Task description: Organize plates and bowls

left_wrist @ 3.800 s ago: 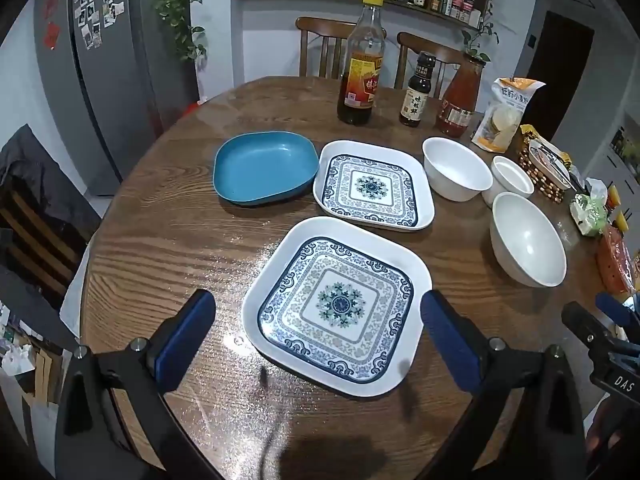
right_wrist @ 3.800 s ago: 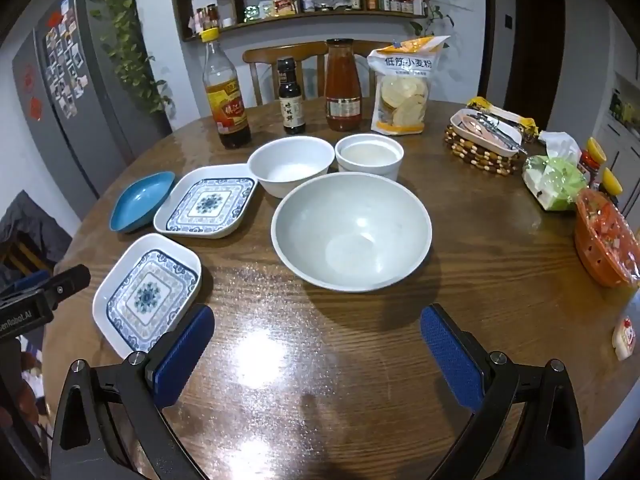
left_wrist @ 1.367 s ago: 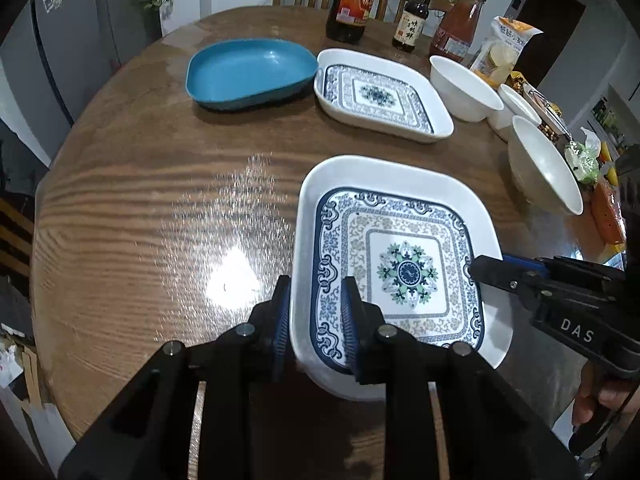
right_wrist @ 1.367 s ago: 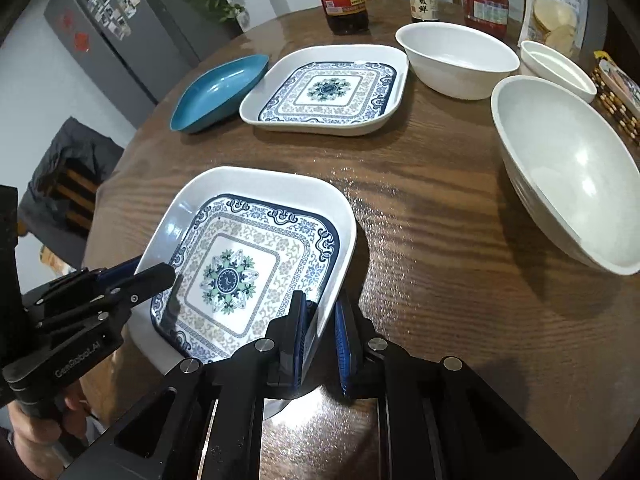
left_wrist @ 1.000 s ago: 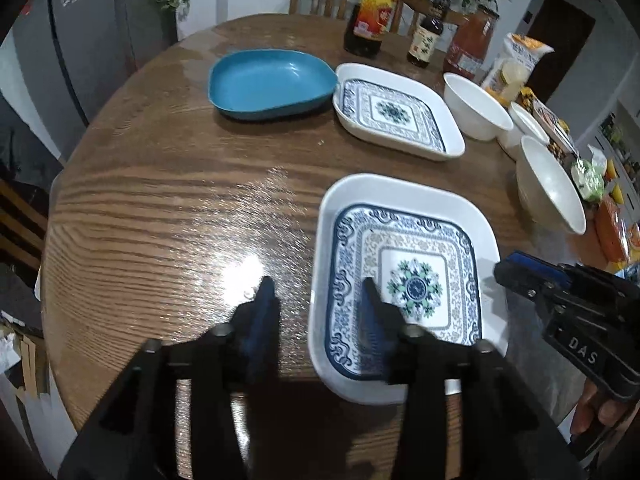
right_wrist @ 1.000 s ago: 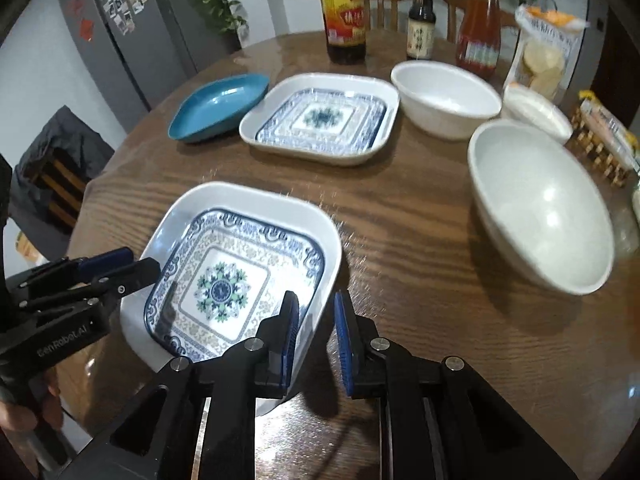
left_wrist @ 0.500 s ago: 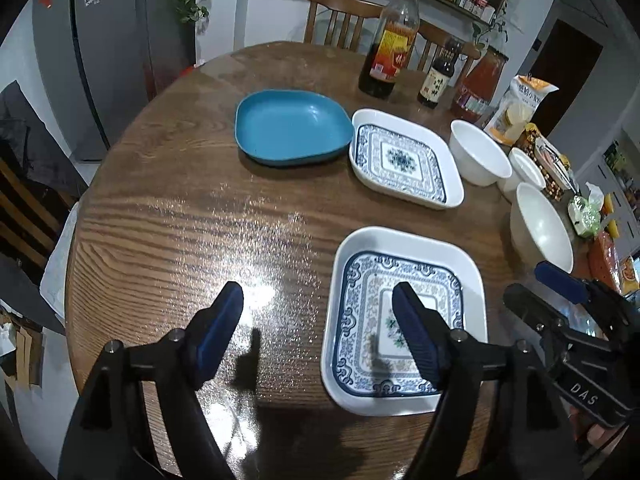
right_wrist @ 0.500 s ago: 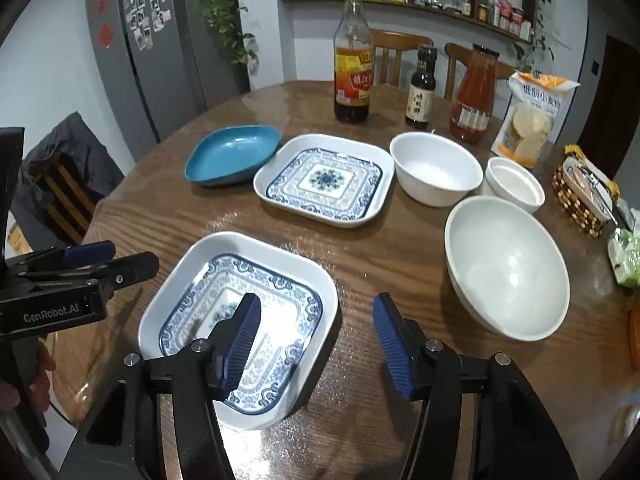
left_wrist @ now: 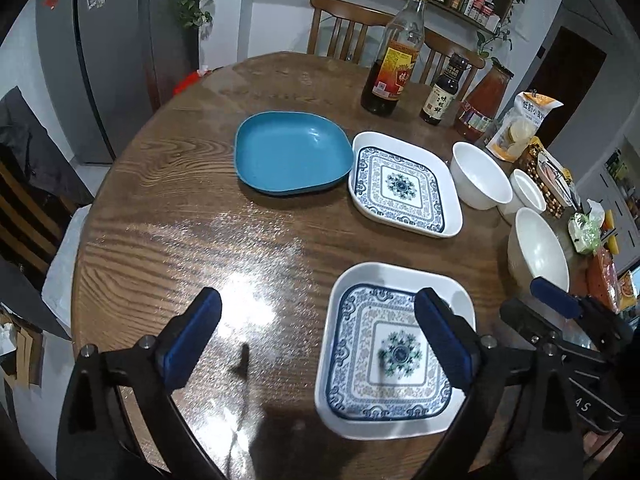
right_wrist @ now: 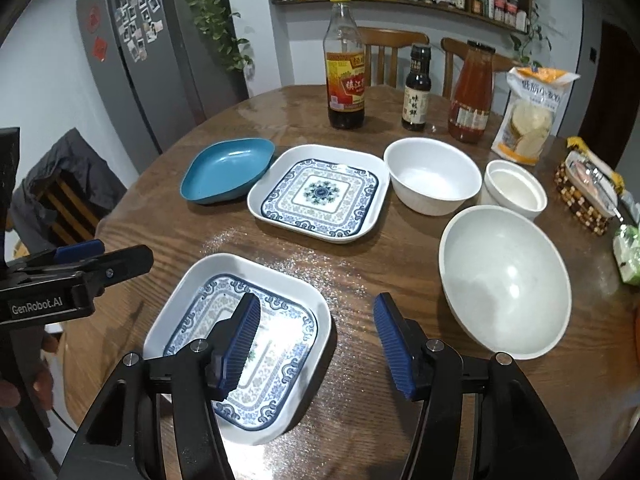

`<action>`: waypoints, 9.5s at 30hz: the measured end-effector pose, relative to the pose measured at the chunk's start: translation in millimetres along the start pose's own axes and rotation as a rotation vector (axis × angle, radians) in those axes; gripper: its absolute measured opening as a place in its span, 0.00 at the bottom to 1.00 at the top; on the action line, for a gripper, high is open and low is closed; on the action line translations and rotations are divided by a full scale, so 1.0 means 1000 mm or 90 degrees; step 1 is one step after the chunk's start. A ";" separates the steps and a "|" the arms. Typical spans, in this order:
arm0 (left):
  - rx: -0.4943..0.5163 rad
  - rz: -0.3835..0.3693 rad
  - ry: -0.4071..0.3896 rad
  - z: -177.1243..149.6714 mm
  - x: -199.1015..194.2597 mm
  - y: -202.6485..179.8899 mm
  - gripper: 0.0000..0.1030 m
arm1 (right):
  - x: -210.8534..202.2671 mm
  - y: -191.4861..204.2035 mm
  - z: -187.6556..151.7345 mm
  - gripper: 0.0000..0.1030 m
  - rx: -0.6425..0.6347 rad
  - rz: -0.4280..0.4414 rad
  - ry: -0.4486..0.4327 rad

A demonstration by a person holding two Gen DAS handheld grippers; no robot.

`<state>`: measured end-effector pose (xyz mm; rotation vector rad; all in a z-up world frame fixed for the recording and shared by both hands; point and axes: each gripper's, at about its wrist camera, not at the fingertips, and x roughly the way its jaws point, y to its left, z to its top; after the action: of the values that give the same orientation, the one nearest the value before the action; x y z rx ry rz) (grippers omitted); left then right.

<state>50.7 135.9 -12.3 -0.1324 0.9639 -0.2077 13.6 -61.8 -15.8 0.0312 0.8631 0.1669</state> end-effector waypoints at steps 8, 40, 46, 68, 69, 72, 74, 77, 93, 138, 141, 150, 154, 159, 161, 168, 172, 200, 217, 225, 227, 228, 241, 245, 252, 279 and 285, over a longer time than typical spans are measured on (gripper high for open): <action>0.012 -0.011 0.008 0.035 0.027 -0.011 0.94 | 0.022 -0.020 0.032 0.58 0.061 0.034 0.032; 0.043 -0.047 0.133 0.079 0.131 -0.023 0.36 | 0.111 -0.043 0.079 0.58 0.112 -0.016 0.148; 0.073 -0.048 0.146 0.085 0.136 -0.029 0.11 | 0.112 -0.045 0.081 0.58 0.110 -0.015 0.151; 0.056 -0.061 0.179 0.063 0.109 0.003 0.15 | 0.115 -0.035 0.078 0.58 0.081 0.022 0.169; 0.051 -0.060 0.175 0.065 0.110 0.004 0.19 | 0.119 -0.032 0.079 0.58 0.069 0.014 0.171; 0.044 -0.063 0.165 0.069 0.114 0.001 0.22 | 0.128 -0.023 0.083 0.58 0.030 -0.017 0.181; 0.049 -0.059 0.158 0.071 0.116 -0.002 0.22 | 0.136 -0.022 0.084 0.58 0.009 -0.037 0.190; 0.052 -0.057 0.152 0.073 0.119 -0.004 0.20 | 0.148 -0.022 0.083 0.56 -0.005 -0.044 0.206; 0.046 -0.048 0.109 0.071 0.109 -0.007 0.10 | 0.130 -0.026 0.087 0.13 0.000 -0.047 0.140; 0.085 -0.013 0.076 -0.028 0.017 -0.028 0.10 | 0.020 -0.013 -0.009 0.13 0.040 0.043 0.129; 0.086 -0.013 0.083 -0.037 0.016 -0.027 0.10 | 0.018 -0.011 -0.018 0.13 0.037 0.046 0.137; 0.091 0.012 0.102 -0.051 0.028 -0.024 0.11 | 0.027 -0.002 -0.033 0.14 0.023 0.043 0.157; 0.087 0.027 0.099 -0.049 0.029 -0.021 0.11 | 0.030 0.007 -0.029 0.14 0.004 0.033 0.155; 0.094 0.042 0.102 -0.043 0.036 -0.019 0.12 | 0.037 0.014 -0.024 0.14 -0.024 0.014 0.154; 0.090 0.042 0.111 -0.040 0.043 -0.018 0.12 | 0.040 0.015 -0.021 0.14 -0.033 0.005 0.149; 0.084 0.044 0.116 -0.025 0.057 -0.016 0.12 | 0.049 0.013 -0.008 0.14 -0.040 -0.008 0.141; 0.080 0.041 0.118 -0.016 0.057 -0.012 0.12 | 0.050 0.015 -0.003 0.14 -0.034 -0.003 0.146; 0.022 0.059 0.068 0.002 0.027 0.020 0.61 | 0.052 0.040 -0.005 0.20 -0.092 0.016 0.177; 0.008 0.092 0.050 0.009 0.024 0.019 0.84 | 0.031 0.019 0.016 0.37 -0.014 0.065 0.101; 0.002 0.103 0.025 0.024 0.023 0.020 0.98 | 0.029 0.022 0.041 0.61 -0.016 0.065 0.069; -0.001 0.107 0.023 0.029 0.025 0.021 0.98 | 0.031 0.021 0.051 0.62 -0.007 0.067 0.063; -0.005 0.110 0.019 0.033 0.025 0.023 0.98 | 0.032 0.021 0.055 0.62 -0.001 0.066 0.061; -0.029 0.129 0.001 0.072 0.045 0.040 0.98 | 0.072 0.028 0.099 0.62 0.032 0.101 0.074; -0.045 0.132 0.017 0.089 0.065 0.055 0.98 | 0.090 0.035 0.112 0.62 0.030 0.120 0.080; -0.052 0.150 0.040 0.106 0.091 0.075 0.87 | 0.133 0.046 0.131 0.62 0.047 0.133 0.106; -0.053 0.126 0.057 0.114 0.117 0.080 0.11 | 0.201 0.069 0.140 0.14 0.037 0.128 0.158; -0.031 0.132 0.032 0.114 0.100 0.066 0.11 | 0.180 0.062 0.142 0.14 0.042 0.135 0.136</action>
<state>207.5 179.0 -41.9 -0.0719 1.0254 0.0029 228.0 33.2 -53.1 0.1691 1.0781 0.3456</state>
